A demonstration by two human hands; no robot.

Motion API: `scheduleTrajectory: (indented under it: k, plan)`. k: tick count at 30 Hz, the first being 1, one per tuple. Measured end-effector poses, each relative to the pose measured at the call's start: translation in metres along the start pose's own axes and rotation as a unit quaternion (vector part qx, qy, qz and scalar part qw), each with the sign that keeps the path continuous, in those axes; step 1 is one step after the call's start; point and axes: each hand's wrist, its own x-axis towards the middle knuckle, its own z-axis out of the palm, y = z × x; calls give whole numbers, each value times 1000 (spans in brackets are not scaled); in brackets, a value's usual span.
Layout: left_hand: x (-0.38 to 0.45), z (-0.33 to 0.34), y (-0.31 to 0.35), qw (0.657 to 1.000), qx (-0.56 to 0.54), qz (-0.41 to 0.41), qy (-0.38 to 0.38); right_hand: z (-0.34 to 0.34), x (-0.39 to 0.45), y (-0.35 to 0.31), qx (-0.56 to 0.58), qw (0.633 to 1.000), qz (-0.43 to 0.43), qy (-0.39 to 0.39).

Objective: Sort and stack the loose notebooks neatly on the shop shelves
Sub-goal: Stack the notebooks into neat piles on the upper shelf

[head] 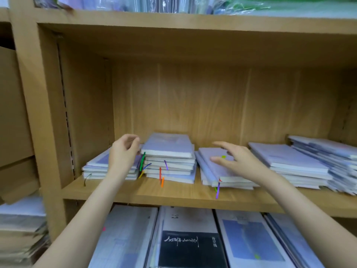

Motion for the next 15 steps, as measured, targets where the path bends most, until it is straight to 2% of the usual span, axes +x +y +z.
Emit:
scheduleTrajectory:
  k: [2, 5, 8, 10, 12, 15]
  plan:
    - [-4, -12, -14, 1000, -5, -19, -1, 19, 18, -15, 26, 999, 0, -33]
    - [-10, -18, -28, 994, -40, -78, -61, 43, 36, -27, 34, 998, 4, -51]
    - [-15, -16, -31, 989, -30, -74, -127, 57, 45, -27, 39, 998, 12, -41]
    - [-14, -12, -31, 987, -38, -66, -144, 59, 47, -28, 14, 999, -5, -33]
    - [-14, -10, -32, 986, -52, -66, -146, 59, 50, -32, -38, 998, -46, -10]
    - [-16, -10, -37, 984, -75, -77, -144, 58, 58, -37, -76, 992, -80, 69]
